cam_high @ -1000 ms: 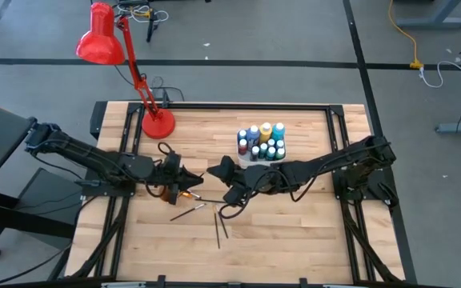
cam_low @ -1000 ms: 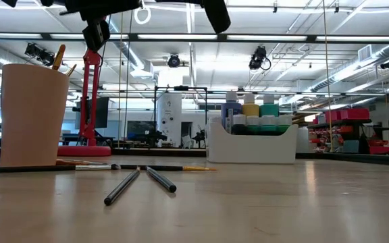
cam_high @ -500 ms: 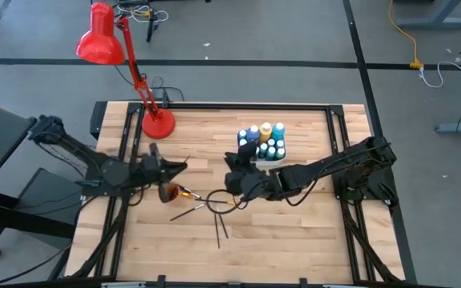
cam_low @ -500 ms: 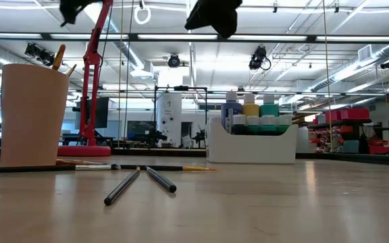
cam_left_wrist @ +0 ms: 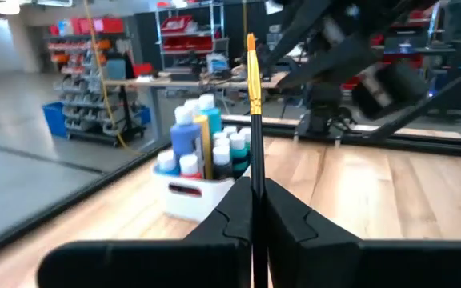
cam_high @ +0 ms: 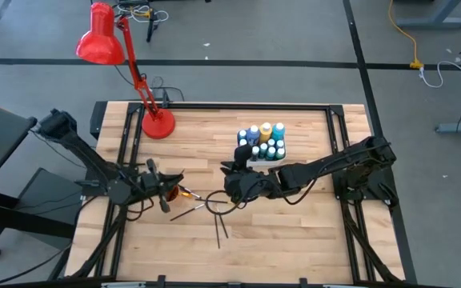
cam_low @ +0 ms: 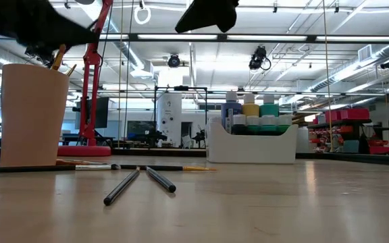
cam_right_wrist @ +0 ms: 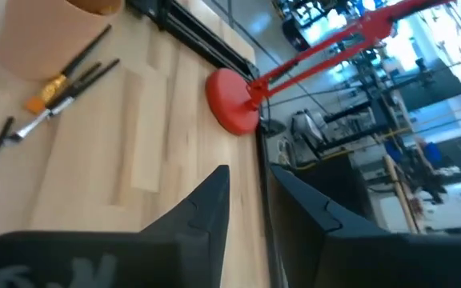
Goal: Pick & Place Paint Supplies
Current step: Put the gold paint brush into the orange cup
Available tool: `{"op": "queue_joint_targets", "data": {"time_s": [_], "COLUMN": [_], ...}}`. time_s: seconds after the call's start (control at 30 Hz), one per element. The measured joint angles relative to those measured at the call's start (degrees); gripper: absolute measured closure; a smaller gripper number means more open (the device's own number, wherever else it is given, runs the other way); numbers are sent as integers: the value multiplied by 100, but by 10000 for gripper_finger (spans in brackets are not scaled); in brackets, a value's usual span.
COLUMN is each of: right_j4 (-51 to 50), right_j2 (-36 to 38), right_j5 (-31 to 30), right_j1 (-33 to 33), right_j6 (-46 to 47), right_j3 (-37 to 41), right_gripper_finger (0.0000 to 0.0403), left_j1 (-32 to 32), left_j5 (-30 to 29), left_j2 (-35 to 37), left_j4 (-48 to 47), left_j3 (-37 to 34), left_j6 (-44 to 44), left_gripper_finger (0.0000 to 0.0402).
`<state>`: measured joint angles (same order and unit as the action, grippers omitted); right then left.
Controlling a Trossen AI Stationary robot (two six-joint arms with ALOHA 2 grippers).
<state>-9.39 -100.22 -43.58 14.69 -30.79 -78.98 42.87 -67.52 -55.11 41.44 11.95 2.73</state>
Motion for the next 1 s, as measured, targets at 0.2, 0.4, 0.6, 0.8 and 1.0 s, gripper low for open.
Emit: {"op": "queue_joint_targets", "data": {"time_s": [0.2,0.4,0.6,0.8,1.0], "right_j4": [125,130,130,126,-160], "right_j2": [0,0,0,0,0], "right_j5": [476,1175,1552,2778,3599], "right_j1": [-26,-109,-168,-169,-168], "right_j6": [85,209,802,2055,2680], "right_j3": [0,0,0,0,0], "right_gripper_finger": [311,314,314,314,314], "left_j1": [-4,-4,-4,-4,-4], "left_j5": [-252,-237,-236,-237,14], "left_j2": [-349,-412,-411,-409,-409], "left_j4": [1,18,273,1273,1687], "left_j3": [-315,-311,-311,-223,250], "left_j6": [1062,1354,1023,-514,-1887], "left_gripper_finger": [359,361,361,348,327]}}
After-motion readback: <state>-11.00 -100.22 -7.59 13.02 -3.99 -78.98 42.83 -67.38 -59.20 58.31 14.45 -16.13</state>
